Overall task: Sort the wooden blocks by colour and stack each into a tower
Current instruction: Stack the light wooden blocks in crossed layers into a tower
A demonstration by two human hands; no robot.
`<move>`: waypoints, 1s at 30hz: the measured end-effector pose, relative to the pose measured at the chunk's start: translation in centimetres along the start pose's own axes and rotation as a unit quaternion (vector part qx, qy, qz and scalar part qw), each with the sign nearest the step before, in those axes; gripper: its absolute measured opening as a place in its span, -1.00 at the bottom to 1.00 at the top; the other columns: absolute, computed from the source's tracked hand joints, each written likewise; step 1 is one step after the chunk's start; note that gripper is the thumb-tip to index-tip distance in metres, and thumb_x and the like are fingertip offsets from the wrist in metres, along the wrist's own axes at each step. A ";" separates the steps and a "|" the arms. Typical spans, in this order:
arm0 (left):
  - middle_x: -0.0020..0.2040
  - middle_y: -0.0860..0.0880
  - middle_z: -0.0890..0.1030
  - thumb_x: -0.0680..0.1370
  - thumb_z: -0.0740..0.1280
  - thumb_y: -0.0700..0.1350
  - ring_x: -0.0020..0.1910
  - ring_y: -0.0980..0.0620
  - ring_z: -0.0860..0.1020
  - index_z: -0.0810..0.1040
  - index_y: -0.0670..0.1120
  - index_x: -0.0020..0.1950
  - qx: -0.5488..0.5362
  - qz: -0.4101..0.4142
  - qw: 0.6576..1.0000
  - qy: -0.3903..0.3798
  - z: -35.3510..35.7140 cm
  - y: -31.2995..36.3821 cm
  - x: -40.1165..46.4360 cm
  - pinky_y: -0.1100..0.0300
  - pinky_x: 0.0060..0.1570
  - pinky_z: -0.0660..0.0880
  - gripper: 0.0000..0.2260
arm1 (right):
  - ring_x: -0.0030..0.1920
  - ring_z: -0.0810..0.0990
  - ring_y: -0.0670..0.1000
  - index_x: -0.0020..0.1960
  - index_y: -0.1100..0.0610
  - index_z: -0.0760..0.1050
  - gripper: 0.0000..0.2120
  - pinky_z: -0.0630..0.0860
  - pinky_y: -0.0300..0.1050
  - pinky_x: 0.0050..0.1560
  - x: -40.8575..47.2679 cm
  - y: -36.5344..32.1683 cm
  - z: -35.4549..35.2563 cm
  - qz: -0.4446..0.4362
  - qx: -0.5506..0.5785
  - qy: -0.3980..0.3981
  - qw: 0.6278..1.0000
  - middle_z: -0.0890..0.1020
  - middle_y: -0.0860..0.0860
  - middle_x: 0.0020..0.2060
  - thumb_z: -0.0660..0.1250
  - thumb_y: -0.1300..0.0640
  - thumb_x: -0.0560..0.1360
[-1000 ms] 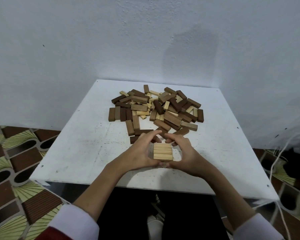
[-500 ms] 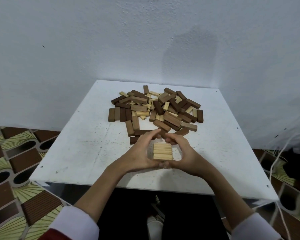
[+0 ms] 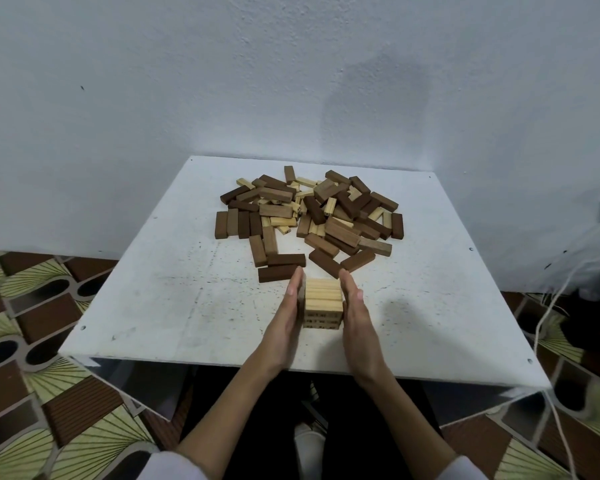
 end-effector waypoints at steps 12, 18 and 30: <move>0.35 0.21 0.25 0.59 -0.05 0.18 0.20 0.34 0.27 0.11 0.08 0.49 -0.003 -0.002 0.999 -0.045 1.1 0.3 -0.3 0.55 0.16 0.20 -0.52 | 0.46 0.08 -0.21 0.51 -0.16 -0.01 -0.36 0.07 -0.19 0.43 -0.5 -1.1 1.0 -0.017 0.011 -0.022 1.000 0.07 -0.18 0.50 -0.07 -0.31 0.46; 0.44 0.11 0.17 0.64 0.03 -0.18 0.21 0.38 0.35 -0.10 0.05 0.53 0.000 0.027 0.998 -0.058 0.8 -0.2 0.4 0.47 0.08 0.39 -0.49 | 0.48 0.04 -0.18 0.54 -0.07 -0.08 -0.20 0.15 -0.29 0.38 -0.6 -1.3 0.8 -0.029 -0.032 -0.032 0.999 0.02 -0.19 0.50 0.14 -0.02 0.35; 0.42 0.11 0.17 0.59 0.02 -0.37 0.24 0.28 0.28 -0.17 0.13 0.53 0.117 0.005 0.992 -0.046 0.7 -1.0 1.3 0.68 -0.07 0.25 -0.34 | 0.49 -0.02 -0.18 0.54 -0.07 -0.14 -0.27 0.10 -0.42 0.33 -1.2 -2.0 1.2 -0.021 -0.090 -0.033 0.995 -0.03 -0.18 0.52 0.01 0.04 0.39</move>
Point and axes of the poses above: each hand's wrist, its own x-axis towards the middle knuckle, its own z-axis out of the palm, y = z × x, the point moved 10 cm from there along x, towards the middle knuckle
